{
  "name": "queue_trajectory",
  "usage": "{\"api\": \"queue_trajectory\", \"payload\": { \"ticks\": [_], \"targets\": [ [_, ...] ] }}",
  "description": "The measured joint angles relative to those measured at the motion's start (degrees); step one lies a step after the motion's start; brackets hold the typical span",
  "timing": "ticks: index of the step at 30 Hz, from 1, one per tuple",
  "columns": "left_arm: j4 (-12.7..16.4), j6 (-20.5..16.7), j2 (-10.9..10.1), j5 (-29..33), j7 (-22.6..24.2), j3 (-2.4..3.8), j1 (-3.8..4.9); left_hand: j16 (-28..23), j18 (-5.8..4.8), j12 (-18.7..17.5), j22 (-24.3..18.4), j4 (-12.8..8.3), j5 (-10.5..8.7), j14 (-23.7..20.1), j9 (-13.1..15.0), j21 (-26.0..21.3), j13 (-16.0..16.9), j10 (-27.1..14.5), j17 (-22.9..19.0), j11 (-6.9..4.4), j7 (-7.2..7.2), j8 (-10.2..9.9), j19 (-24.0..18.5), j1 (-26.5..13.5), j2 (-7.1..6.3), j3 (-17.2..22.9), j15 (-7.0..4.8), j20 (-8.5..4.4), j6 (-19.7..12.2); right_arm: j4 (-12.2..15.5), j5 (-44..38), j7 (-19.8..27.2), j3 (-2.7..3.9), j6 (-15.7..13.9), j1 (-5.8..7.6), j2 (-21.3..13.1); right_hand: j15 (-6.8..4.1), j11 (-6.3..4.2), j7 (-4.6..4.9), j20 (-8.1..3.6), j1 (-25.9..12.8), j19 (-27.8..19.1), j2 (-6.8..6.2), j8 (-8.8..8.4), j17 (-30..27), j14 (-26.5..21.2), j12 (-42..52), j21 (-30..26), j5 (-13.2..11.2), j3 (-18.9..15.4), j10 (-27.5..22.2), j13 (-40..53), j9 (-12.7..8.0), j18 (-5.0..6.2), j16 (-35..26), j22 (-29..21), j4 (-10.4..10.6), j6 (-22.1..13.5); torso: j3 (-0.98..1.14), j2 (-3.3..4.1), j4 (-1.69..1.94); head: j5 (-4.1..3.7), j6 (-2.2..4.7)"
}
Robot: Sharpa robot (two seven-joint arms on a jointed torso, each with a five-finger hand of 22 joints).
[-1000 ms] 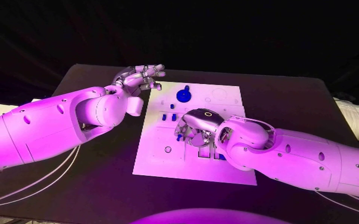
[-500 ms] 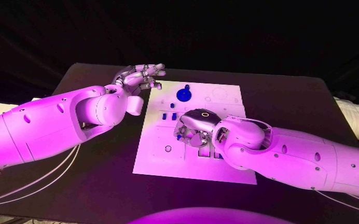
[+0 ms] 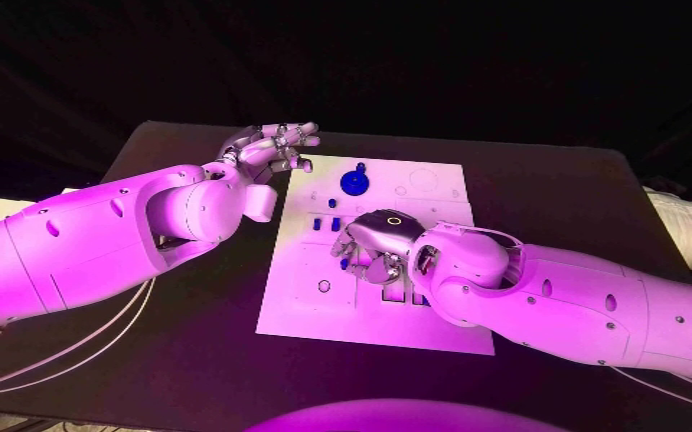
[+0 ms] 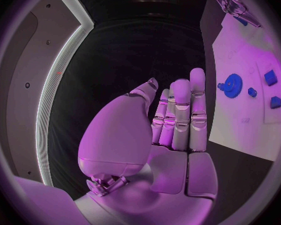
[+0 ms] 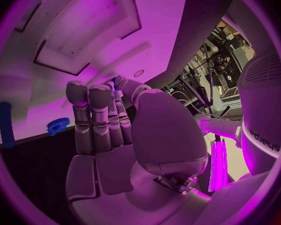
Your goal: Assemble the parts on the task board
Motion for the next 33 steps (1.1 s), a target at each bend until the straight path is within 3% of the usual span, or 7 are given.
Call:
{"api": "queue_trajectory", "payload": {
  "ticks": [5,13,20,22,26,29,33],
  "targets": [
    [0.0,0.0,0.0,0.0,0.0,0.0,0.0,0.0,0.0,0.0,0.0,0.0,0.0,0.0,0.0,0.0,0.0,0.0,0.0,0.03,0.0,0.0,0.0,0.0,0.0,0.0,0.0,0.0,0.0,0.4,0.1,0.1,-0.22,-1.3,-0.16,-0.7,0.18,1.45,0.2,0.4,-0.1,-0.8,-0.14,0.0,-2.1,-0.5,0.8,-1.4,0.3,-1.8,-3.1,0.2,-0.6,0.0,-1.7,-1.9,-0.3,-1.0,0.02,0.0,0.0,-0.08,0.12],
    [-0.2,0.1,-0.1,-0.1,-0.2,0.0,0.0,0.0,0.0,0.0,-0.1,0.0,0.0,-0.2,0.0,0.0,0.0,-0.2,-0.1,0.21,0.0,0.2,0.0,0.0,0.0,0.0,0.19,0.0,0.0,3.1,2.5,1.0,-0.02,-6.6,0.16,-5.0,-0.34,0.83,1.3,0.08,0.8,2.0,0.77,0.65,-1.2,0.4,3.6,0.5,2.7,-2.2,-0.6,0.5,-0.5,0.0,-0.7,1.7,-0.2,2.1,0.05,0.0,-0.01,-0.14,0.44],
    [-0.4,0.2,-0.1,-0.3,-0.5,-0.01,0.0,-0.2,0.0,0.0,-0.1,0.2,0.0,-0.2,0.0,0.0,0.0,-0.2,-0.3,0.21,0.0,0.2,0.0,0.0,0.0,-0.2,0.2,0.0,0.0,6.7,5.2,1.9,0.48,-9.1,3.1,-10.4,-0.63,0.25,0.75,-0.22,0.8,3.0,0.76,0.65,-1.3,0.7,4.5,1.0,2.9,-2.2,1.7,0.2,-0.5,-0.01,-0.4,2.6,-0.1,3.5,0.05,-0.02,-0.07,-0.28,1.06],
    [-0.5,0.2,-0.1,-0.3,-0.5,-0.01,0.0,-0.2,0.0,0.0,-0.1,0.2,0.0,-0.2,0.0,0.0,0.0,-0.2,-0.3,0.21,0.0,0.2,0.0,0.0,0.0,-0.2,0.2,0.0,0.0,7.3,5.7,1.9,0.57,-8.9,4.39,-12.2,-0.63,0.24,0.69,-0.22,0.0,2.9,0.0,0.62,-1.6,0.7,4.4,1.0,2.9,-2.8,1.7,0.1,-0.6,-0.01,-0.4,2.4,0.4,3.5,0.05,-0.02,-0.07,-0.53,1.22],
    [-0.6,0.3,-0.1,-0.4,-0.6,-0.02,-0.02,-0.2,0.0,0.0,-0.1,0.2,0.0,-0.2,0.0,0.0,0.0,-0.2,-0.3,0.21,0.0,0.2,0.0,0.0,0.0,-0.2,0.2,0.0,0.0,7.6,6.0,0.9,0.7,-6.7,6.3,-15.0,-0.63,0.56,-0.51,-0.01,-2.6,1.7,-1.93,-0.08,-4.1,0.7,2.7,-1.5,3.4,-8.4,-2.2,0.1,-1.6,0.0,-2.6,-1.3,2.3,0.8,0.02,-0.04,-0.09,-1.03,1.6],
    [-0.6,0.3,0.0,-0.4,-0.6,-0.03,-0.03,-0.2,-0.01,0.0,-0.1,0.2,0.0,-0.2,0.0,0.0,0.0,-0.2,-0.3,0.21,0.0,0.2,0.0,0.0,0.0,-0.2,0.2,0.0,0.0,7.3,5.8,-0.1,0.7,-4.1,6.84,-16.3,-0.43,1.02,-0.92,0.01,-0.3,1.7,-0.3,-0.08,-5.0,0.9,2.6,-2.6,3.5,-16.4,-4.3,0.3,-2.4,0.0,-3.1,-2.5,3.9,-0.2,0.02,-0.04,-0.09,-1.26,1.82],
    [-0.6,0.4,0.0,-0.4,-0.6,-0.03,-0.08,-0.2,0.0,0.0,-0.1,0.2,0.0,-0.2,0.0,0.0,0.0,-0.3,-0.3,0.1,0.0,0.2,0.0,0.0,0.0,-0.2,0.2,0.0,0.0,6.9,5.2,-1.4,0.65,-1.3,7.16,-17.0,-0.43,1.03,-0.93,0.0,1.7,1.7,0.44,-0.08,-5.4,0.9,3.0,-3.0,3.5,-19.4,-4.5,0.3,-2.6,0.0,-3.2,-3.0,4.7,-0.2,0.05,-0.02,-0.1,-1.37,2.03]
  ]
}}
